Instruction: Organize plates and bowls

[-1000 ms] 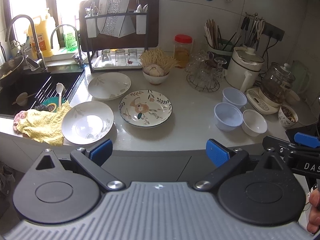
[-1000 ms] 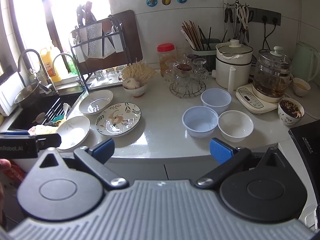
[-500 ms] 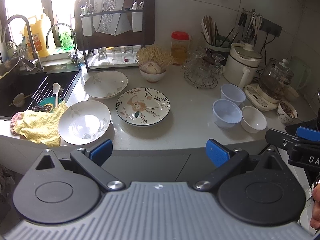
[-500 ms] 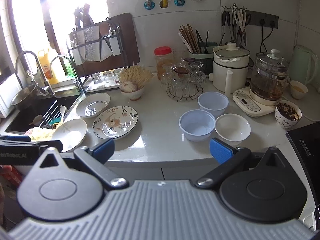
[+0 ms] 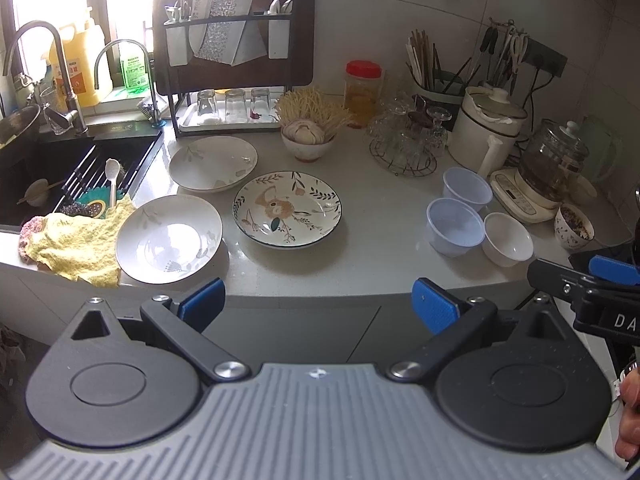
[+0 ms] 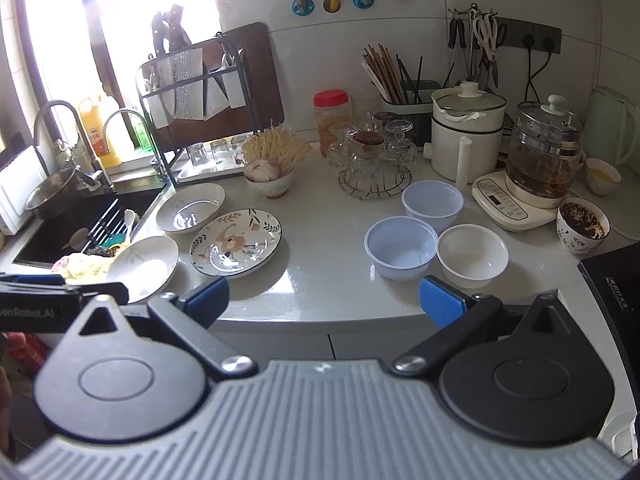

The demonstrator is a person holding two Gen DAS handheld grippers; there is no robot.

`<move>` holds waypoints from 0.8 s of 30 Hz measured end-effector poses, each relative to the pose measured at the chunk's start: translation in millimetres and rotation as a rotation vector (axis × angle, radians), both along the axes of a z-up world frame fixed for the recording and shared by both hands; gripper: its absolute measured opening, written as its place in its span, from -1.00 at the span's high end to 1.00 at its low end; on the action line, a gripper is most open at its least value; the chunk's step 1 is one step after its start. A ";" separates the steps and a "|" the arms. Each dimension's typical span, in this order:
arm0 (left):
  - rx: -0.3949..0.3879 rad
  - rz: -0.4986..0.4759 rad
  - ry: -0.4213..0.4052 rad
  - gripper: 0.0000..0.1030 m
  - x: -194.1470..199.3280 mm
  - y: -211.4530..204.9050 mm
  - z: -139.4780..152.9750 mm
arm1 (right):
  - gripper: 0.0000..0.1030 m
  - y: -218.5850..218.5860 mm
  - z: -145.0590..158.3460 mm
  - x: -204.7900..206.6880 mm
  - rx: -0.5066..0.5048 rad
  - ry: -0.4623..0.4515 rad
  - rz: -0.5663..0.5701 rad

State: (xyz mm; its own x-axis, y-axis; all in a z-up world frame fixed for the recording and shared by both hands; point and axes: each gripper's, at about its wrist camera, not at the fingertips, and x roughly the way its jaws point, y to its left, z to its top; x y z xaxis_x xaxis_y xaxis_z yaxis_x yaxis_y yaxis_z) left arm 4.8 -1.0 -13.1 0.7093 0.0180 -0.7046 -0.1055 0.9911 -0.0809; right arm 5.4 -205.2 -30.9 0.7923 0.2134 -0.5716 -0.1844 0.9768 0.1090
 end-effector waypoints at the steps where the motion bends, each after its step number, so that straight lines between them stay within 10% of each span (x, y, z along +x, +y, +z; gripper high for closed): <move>1: 0.000 0.007 -0.003 -0.97 -0.1 1.6 0.6 | -1.00 0.3 -0.1 -0.4 0.002 0.000 0.004; 24: -0.026 0.007 0.002 -0.97 -10.8 3.7 0.5 | -1.00 2.7 -6.0 -7.4 0.046 0.023 0.030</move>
State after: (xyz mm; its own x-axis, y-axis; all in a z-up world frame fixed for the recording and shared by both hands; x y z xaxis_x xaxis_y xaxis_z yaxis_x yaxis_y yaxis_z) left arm -6.0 2.7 -12.6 0.7077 0.0042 -0.7065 -0.1124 0.9879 -0.1068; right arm -1.9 -202.5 -36.9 0.7719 0.2631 -0.5787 -0.2105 0.9648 0.1579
